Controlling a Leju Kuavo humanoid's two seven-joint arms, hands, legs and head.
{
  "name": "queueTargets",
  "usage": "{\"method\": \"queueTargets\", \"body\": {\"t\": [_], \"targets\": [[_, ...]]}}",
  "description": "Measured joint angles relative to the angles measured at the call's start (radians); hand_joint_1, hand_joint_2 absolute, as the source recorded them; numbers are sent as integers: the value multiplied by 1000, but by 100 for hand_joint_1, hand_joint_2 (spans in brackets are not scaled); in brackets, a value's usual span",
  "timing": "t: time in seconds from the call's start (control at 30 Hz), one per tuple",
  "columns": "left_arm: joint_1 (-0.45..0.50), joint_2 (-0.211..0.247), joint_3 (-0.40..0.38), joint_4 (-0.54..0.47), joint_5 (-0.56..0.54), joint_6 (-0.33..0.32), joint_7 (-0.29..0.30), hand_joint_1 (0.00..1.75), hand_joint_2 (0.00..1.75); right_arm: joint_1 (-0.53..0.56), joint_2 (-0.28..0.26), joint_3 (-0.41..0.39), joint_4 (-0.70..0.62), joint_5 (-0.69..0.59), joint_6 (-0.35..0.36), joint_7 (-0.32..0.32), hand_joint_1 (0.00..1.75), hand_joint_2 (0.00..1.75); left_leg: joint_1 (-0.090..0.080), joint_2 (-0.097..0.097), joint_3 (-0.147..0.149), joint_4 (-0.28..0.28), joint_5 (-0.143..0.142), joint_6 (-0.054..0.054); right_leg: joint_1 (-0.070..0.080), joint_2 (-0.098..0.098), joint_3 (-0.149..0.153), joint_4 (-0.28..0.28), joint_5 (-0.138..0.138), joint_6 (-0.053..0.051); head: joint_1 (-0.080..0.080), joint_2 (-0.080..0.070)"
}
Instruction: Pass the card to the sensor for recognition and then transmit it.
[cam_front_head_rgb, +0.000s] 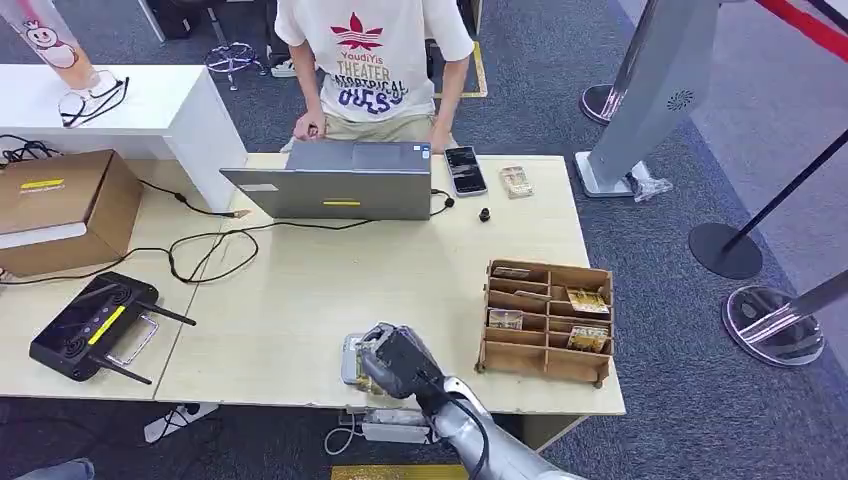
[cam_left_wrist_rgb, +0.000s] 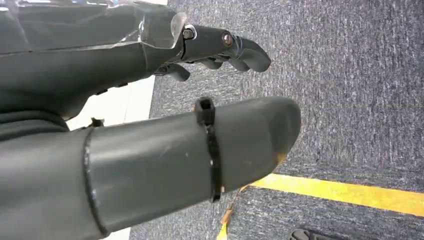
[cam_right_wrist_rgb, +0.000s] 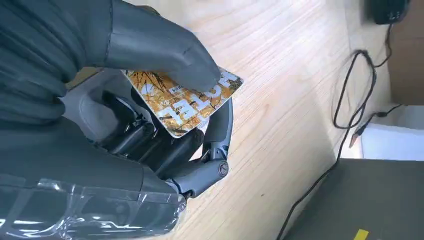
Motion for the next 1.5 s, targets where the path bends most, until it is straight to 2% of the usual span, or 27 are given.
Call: {"method": "queueTargets", "body": {"t": [0.33,0.93,1.5], "targets": [[0,0,0,0,-1,-8,0,0,0,-15,0,-12,-59,-33,14,-31,175,175,0,0,0,0,0,0,0,0,0,0,0,0,0,0],[-1,0,-1,0,-5,-9,6,0,0,-48,0,-22,-43,11,-120,-16,175,175,0,0,0,0,0,0,0,0,0,0,0,0,0,0],[-1,0,-2,0,-2,-4,8,0,0,-67,0,-22,-7,58,-143,0,175,175,0,0,0,0,0,0,0,0,0,0,0,0,0,0]]}}
